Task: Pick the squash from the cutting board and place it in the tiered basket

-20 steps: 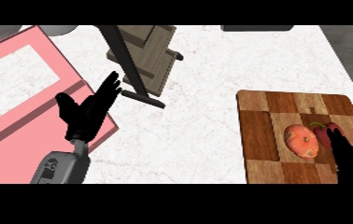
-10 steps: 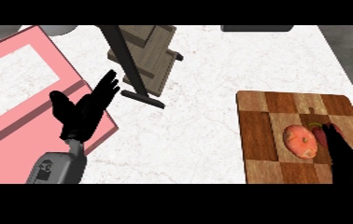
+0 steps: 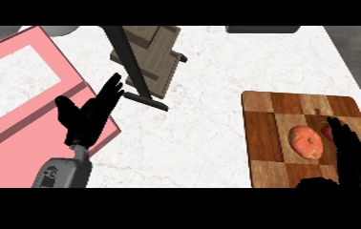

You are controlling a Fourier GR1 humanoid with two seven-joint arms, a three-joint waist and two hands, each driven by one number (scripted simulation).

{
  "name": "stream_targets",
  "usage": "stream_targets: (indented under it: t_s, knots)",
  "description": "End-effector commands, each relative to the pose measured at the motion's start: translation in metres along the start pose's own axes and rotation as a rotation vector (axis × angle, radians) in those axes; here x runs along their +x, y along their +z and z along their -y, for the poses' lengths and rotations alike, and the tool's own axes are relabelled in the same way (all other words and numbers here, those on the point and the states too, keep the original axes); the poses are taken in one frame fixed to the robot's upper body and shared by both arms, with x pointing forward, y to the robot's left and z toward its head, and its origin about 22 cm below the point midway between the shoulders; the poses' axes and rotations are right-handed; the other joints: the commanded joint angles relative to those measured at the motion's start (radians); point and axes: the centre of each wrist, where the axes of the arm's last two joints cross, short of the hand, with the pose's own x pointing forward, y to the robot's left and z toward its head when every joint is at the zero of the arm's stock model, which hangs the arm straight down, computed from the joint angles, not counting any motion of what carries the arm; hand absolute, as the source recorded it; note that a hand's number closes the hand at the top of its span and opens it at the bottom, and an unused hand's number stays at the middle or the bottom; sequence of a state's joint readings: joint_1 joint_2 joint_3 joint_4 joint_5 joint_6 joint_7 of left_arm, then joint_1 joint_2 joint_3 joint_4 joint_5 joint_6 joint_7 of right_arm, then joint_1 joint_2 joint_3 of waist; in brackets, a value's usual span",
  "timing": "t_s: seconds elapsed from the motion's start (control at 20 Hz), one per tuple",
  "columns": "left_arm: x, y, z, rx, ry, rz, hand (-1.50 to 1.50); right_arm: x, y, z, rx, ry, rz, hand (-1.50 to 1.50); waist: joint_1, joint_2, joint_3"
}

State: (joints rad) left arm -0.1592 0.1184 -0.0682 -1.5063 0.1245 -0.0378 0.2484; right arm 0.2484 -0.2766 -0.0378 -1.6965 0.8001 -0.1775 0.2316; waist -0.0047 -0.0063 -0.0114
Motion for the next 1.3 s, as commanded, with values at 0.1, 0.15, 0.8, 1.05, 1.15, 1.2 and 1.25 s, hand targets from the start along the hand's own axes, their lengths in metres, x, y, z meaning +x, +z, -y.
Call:
stream_targets:
  t_s: [0.1, 0.15, 0.8, 1.05, 1.15, 1.2, 1.25]
  knots:
    - [0.006, 0.006, -0.009, -0.002, 0.006, 0.006, 0.0, -0.021, -0.018, -0.022, -0.005, 0.017, -0.007, -1.5, 0.006, 0.006, 0.012]
    - [0.007, -0.006, 0.011, -0.029, -0.014, 0.009, 0.0, -0.019, -0.039, -0.025, -0.009, 0.01, -0.014, -1.5, 0.009, 0.008, 0.012]
    - [-0.003, -0.006, 0.008, -0.014, 0.003, -0.006, 0.0, -0.001, -0.029, -0.032, 0.021, 0.031, 0.168, 1.5, 0.008, 0.007, 0.012]
    - [-0.001, -0.006, 0.003, 0.006, -0.009, 0.013, 0.0, 0.051, 0.011, -0.046, 0.053, 0.04, 0.058, 1.5, -0.001, 0.005, 0.007]
    - [-0.003, -0.002, 0.001, 0.009, -0.005, 0.005, 0.0, 0.059, 0.029, -0.047, 0.123, 0.074, -0.048, 1.5, -0.009, 0.001, -0.001]
    - [-0.001, -0.002, -0.006, 0.016, -0.004, 0.001, 0.0, 0.061, 0.032, -0.044, 0.137, 0.098, -0.095, 1.5, -0.01, 0.001, -0.004]
    - [0.0, -0.001, -0.004, 0.012, -0.014, 0.002, 0.0, 0.06, 0.038, -0.051, 0.188, 0.124, -0.141, 1.5, -0.004, 0.003, -0.007]
